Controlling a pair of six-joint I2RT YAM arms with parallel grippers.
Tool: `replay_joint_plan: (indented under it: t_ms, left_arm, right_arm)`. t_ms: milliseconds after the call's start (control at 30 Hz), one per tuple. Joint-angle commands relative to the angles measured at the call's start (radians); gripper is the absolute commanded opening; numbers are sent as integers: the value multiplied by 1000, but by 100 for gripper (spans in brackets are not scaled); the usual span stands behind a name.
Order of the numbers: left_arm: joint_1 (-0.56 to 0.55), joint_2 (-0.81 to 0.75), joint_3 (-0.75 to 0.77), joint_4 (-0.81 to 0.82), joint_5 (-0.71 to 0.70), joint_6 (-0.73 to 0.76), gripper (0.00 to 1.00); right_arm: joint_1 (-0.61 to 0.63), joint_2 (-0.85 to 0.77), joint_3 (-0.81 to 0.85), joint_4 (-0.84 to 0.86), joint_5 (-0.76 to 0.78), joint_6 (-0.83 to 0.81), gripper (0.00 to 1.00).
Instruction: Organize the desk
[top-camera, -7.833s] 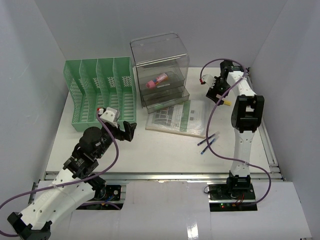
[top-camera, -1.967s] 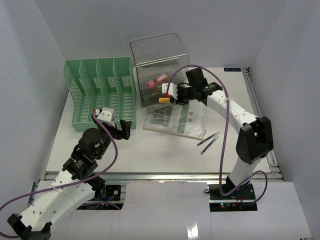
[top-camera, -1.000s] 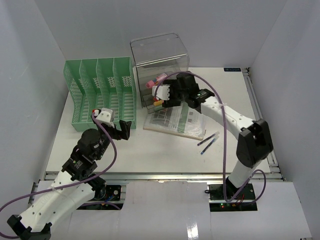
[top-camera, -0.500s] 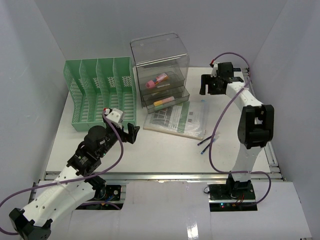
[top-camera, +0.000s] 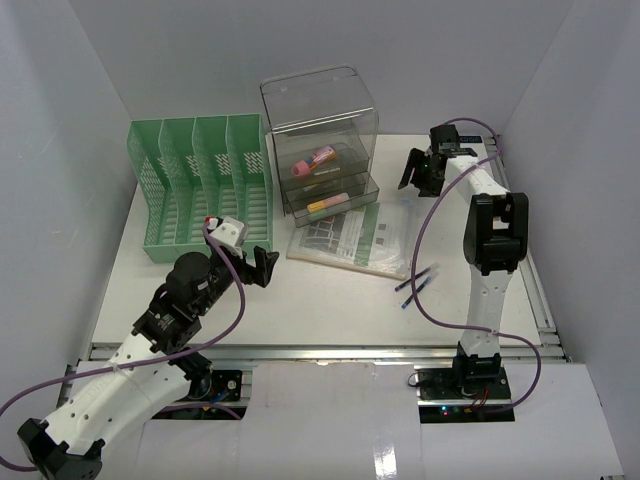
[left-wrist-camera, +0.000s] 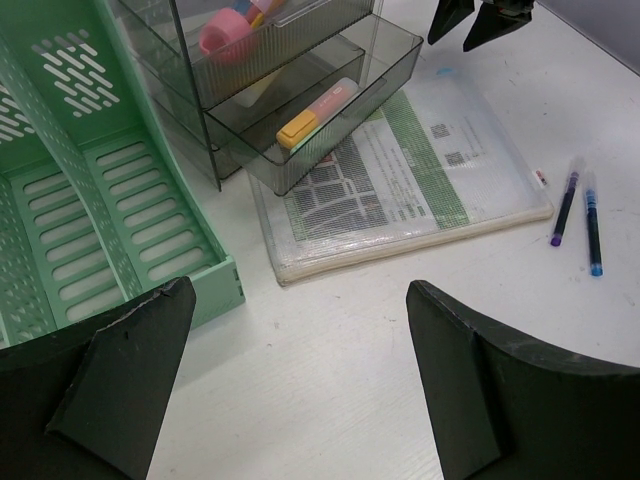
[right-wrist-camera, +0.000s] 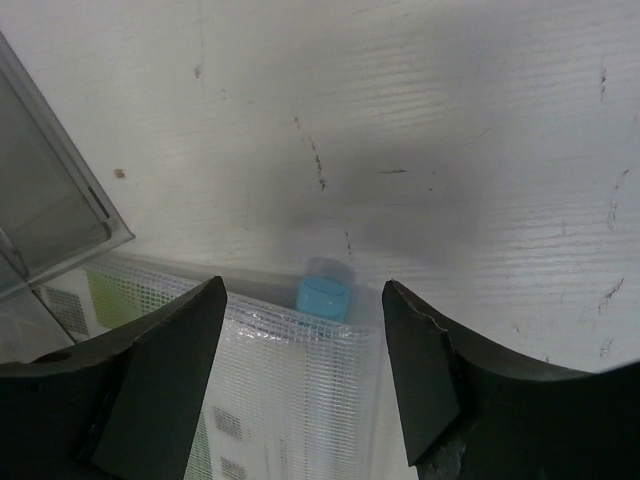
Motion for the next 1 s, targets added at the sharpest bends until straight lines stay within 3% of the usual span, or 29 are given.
replay_joint_plan:
  t_ms: [0,367,633,967]
  left_arm:
    - [2,-13,-2,15,11,6,98]
    - [2,-18,0,15,11,8,98]
    - [2,-31,-1,15,7,9,98]
    - [2,-33,-3,15,5,11,98]
  right_arm:
    - [-2,13,-14,-11,9,29,69]
    - [9,-11,-141,12,-16,33,68]
    - [13,-1,-140,18,1,25,39]
    - [-29,31,0,42,81,-4,23]
